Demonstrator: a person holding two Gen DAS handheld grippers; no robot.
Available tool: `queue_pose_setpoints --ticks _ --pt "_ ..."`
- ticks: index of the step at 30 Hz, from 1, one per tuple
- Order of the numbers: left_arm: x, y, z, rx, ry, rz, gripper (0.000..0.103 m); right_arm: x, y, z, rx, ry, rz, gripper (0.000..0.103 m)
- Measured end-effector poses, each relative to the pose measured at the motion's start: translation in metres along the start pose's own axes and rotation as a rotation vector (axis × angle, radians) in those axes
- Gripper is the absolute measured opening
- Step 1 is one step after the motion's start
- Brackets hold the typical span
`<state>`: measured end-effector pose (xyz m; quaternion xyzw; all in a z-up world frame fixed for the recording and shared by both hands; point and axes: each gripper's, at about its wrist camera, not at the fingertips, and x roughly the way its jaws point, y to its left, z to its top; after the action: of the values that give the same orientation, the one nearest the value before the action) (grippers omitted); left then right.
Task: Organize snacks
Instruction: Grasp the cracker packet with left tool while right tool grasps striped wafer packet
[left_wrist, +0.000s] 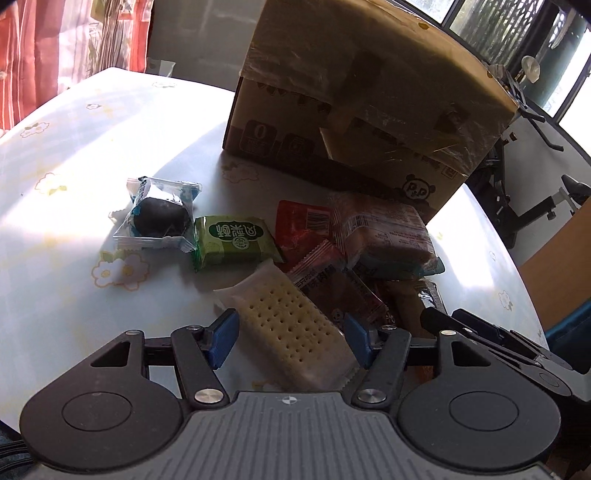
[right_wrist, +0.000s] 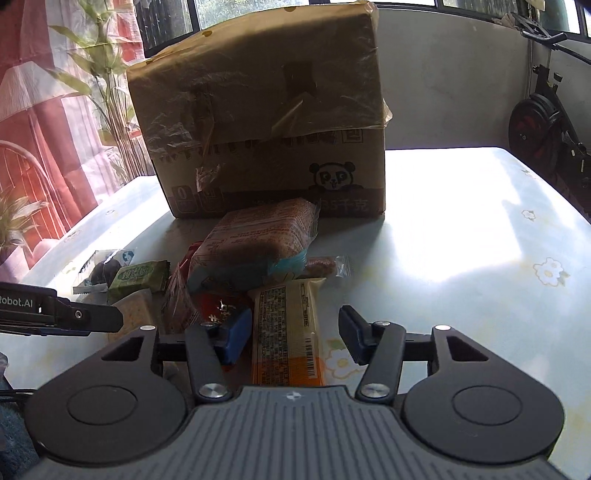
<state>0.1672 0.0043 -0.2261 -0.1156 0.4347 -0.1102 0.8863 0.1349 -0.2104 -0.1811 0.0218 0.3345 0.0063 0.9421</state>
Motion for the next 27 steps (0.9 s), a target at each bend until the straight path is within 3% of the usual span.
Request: queue_pose_setpoints --ticks 4,8,11,20,22,24,27 --pt "0.01 -0.02 -0.002 0.073 -0.008 0.032 0.07 -0.001 0.0 -0.001 -0.006 -0.004 0.009 0.055" --pt "0.02 -0.019 -0.006 0.078 0.011 0.05 0.07 0.0 -0.001 -0.002 -0.004 -0.006 0.018 0.055" --pt "0.019 -0.006 -0.008 0.051 -0.012 0.06 0.07 0.0 -0.003 -0.002 0.008 -0.005 0.024 0.055" --pt "0.013 0.028 0.006 -0.069 -0.072 0.194 0.072 0.003 -0.005 -0.004 0.022 0.006 0.029 0.054" --pt "0.011 0.029 0.008 -0.09 -0.064 0.172 0.064 0.003 -0.006 -0.004 0.028 0.006 0.03 0.054" --pt "0.009 0.029 0.009 -0.109 -0.049 0.108 0.039 0.003 -0.006 -0.004 0.032 0.006 0.031 0.054" --pt "0.008 0.023 0.009 -0.136 -0.026 0.025 0.036 0.002 -0.007 -0.004 0.038 0.001 0.034 0.053"
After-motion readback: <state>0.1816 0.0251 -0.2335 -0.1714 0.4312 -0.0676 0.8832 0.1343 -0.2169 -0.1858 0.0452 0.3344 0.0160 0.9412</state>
